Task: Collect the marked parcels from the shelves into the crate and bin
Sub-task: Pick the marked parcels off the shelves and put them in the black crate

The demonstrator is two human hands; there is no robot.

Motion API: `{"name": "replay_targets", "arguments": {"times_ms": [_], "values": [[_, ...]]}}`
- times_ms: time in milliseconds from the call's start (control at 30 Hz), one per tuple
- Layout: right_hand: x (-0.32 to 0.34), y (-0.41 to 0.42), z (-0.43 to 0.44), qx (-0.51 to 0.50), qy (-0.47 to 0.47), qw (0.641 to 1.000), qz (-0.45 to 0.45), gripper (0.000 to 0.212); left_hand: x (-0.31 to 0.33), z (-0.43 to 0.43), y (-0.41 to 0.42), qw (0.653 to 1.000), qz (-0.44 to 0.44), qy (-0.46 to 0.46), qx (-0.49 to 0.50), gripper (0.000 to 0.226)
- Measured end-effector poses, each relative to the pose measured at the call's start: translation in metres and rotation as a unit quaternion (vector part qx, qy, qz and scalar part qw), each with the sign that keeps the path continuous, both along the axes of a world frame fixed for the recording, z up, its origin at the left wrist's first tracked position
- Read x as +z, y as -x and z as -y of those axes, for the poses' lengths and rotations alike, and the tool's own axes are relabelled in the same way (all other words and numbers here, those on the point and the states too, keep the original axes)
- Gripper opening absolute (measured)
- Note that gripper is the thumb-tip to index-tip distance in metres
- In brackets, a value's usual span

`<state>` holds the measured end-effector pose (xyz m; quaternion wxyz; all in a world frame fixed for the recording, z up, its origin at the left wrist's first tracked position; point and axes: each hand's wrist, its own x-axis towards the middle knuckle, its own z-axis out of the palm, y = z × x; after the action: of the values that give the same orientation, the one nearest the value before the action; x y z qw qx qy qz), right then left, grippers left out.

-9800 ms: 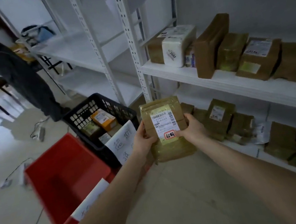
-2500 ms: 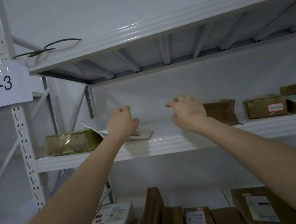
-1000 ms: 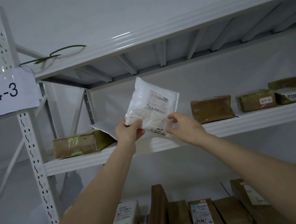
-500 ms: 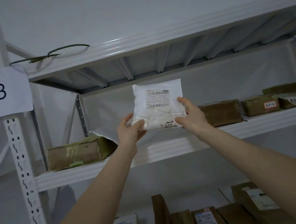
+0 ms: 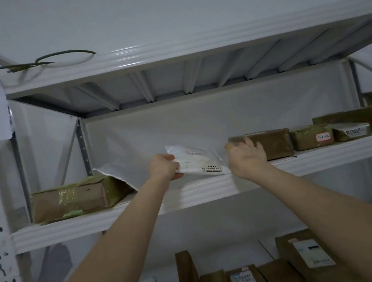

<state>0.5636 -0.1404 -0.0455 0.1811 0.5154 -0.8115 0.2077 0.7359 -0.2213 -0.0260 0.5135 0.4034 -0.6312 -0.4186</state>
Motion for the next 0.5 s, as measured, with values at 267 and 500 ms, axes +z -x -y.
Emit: {"name": "replay_targets", "arguments": {"times_ms": [267, 500], "values": [[0.0, 0.012, -0.002, 0.076, 0.042, 0.996, -0.019, 0.046, -0.012, 0.008, 0.041, 0.923, 0.351, 0.156, 0.035, 0.051], [0.0, -0.055, 0.03, 0.197, 0.074, 0.977, -0.009, 0.042, 0.018, 0.011, -0.049, 0.772, 0.441, 0.344, 0.304, 0.052]]}}
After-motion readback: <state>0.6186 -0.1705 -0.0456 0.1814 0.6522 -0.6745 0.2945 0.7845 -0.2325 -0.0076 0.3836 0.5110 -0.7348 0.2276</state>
